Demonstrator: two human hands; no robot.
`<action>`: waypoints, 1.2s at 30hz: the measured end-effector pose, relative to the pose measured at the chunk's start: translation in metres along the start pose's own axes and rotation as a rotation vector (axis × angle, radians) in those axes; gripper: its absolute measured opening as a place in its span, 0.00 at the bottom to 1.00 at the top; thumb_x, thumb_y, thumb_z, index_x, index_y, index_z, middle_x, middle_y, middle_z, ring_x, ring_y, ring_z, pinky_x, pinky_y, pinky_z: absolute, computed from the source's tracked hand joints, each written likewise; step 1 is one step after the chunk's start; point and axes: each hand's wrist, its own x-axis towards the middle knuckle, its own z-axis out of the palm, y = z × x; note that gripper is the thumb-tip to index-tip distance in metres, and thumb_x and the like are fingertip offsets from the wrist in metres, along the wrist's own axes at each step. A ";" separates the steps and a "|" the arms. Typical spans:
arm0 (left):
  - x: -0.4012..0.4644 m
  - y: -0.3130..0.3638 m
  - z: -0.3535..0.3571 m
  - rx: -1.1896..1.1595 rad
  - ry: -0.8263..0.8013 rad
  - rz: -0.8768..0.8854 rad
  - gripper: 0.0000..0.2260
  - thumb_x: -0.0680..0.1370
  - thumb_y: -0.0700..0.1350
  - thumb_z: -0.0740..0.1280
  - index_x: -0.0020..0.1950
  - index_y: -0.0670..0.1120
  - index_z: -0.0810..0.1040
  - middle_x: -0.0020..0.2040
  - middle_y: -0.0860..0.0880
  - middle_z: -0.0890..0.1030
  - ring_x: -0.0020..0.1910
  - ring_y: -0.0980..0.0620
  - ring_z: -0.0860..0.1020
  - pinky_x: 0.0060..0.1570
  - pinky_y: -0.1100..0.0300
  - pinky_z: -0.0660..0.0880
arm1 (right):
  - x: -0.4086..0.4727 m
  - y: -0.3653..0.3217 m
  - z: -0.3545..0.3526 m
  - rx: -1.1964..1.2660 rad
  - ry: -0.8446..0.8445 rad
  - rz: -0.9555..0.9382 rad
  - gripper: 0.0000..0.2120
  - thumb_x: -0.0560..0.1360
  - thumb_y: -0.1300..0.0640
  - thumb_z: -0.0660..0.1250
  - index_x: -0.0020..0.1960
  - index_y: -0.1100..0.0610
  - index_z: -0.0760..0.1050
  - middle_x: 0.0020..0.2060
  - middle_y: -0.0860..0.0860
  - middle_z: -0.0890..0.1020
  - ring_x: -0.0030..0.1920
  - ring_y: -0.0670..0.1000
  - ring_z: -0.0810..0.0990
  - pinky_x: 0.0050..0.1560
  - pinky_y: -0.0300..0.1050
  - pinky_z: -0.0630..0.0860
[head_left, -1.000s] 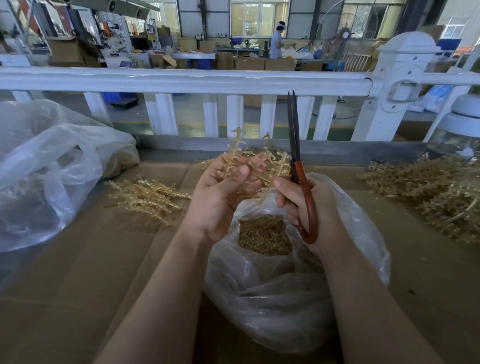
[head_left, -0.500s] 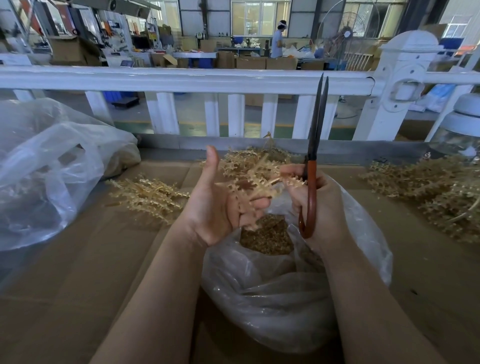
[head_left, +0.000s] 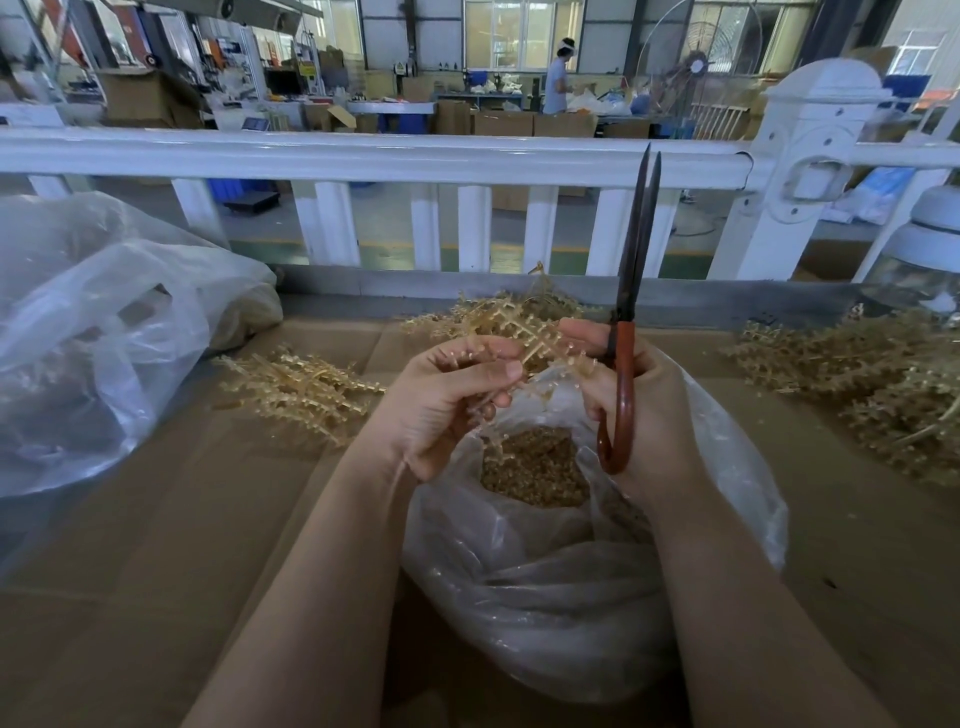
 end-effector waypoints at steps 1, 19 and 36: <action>0.000 0.000 0.000 0.009 -0.002 0.009 0.08 0.64 0.38 0.76 0.40 0.48 0.86 0.34 0.51 0.81 0.29 0.56 0.76 0.31 0.67 0.73 | 0.000 -0.001 0.000 0.002 0.000 0.003 0.14 0.77 0.69 0.67 0.55 0.52 0.82 0.31 0.39 0.79 0.32 0.38 0.77 0.35 0.30 0.73; -0.001 0.004 0.000 0.006 0.096 0.113 0.08 0.63 0.37 0.75 0.37 0.50 0.84 0.33 0.53 0.79 0.31 0.55 0.74 0.34 0.66 0.70 | -0.002 -0.003 -0.003 0.116 -0.067 0.040 0.16 0.78 0.54 0.70 0.52 0.69 0.79 0.38 0.63 0.81 0.25 0.50 0.66 0.25 0.40 0.63; -0.002 -0.006 0.004 0.214 0.051 0.012 0.08 0.65 0.45 0.78 0.41 0.44 0.86 0.39 0.47 0.85 0.26 0.58 0.65 0.25 0.69 0.63 | 0.000 0.001 0.005 -0.125 -0.138 -0.016 0.06 0.78 0.66 0.69 0.43 0.58 0.81 0.25 0.43 0.78 0.27 0.39 0.77 0.32 0.29 0.72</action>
